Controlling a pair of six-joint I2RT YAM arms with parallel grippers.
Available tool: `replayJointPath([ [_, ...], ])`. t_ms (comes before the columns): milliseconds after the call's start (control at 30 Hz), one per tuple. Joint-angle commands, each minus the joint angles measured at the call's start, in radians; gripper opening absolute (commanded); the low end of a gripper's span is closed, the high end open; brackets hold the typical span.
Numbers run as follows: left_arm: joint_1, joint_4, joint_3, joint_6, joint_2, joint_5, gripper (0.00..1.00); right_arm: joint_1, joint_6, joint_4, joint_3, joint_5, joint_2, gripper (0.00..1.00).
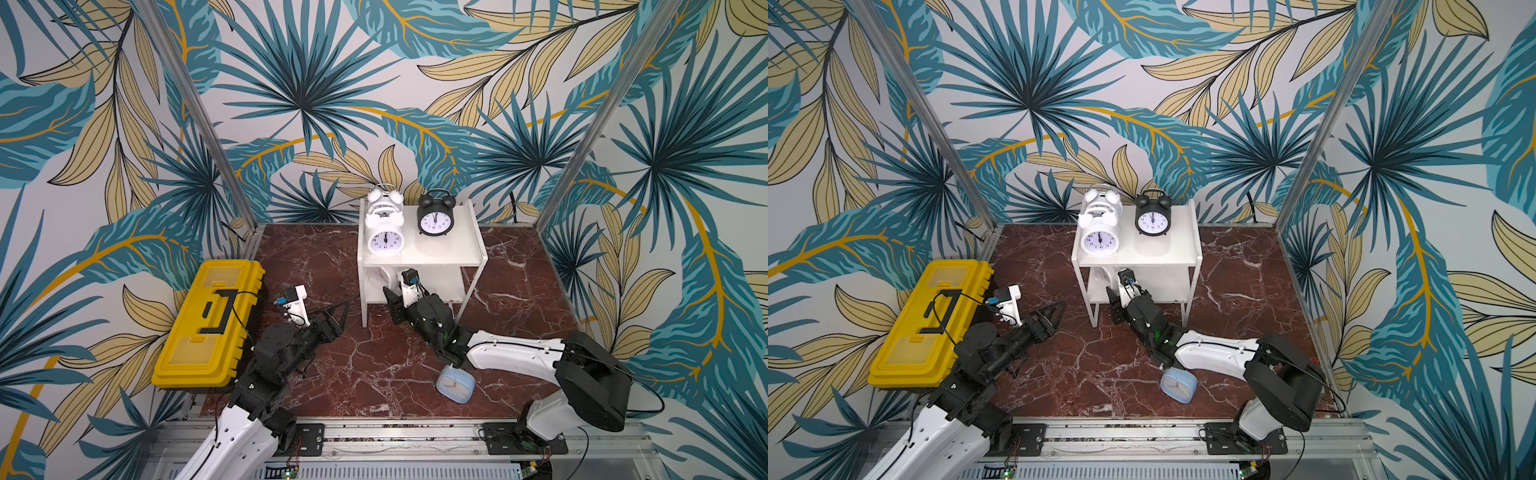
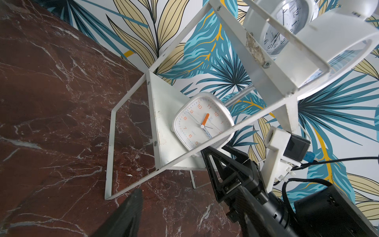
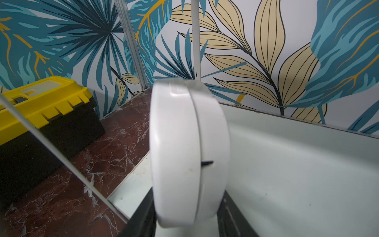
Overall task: Place the alarm clocks on the shelf by style
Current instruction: Place the alarm on the shelf.
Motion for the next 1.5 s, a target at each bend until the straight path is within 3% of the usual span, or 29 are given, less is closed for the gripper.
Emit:
replayJointPath([
  [0, 0.008, 0.025, -0.033, 0.010, -0.006, 0.007, 0.74, 0.004, 0.014, 0.000, -0.018, 0.026, -0.010, 0.49],
  [600, 0.012, 0.038, -0.033, 0.011, 0.004, 0.017, 0.74, -0.014, 0.048, -0.023, -0.052, 0.087, -0.061, 0.61],
  [1467, 0.018, 0.029, -0.029, 0.030, 0.008, 0.030, 0.74, -0.035, 0.090, -0.064, -0.066, 0.092, -0.104, 0.45],
])
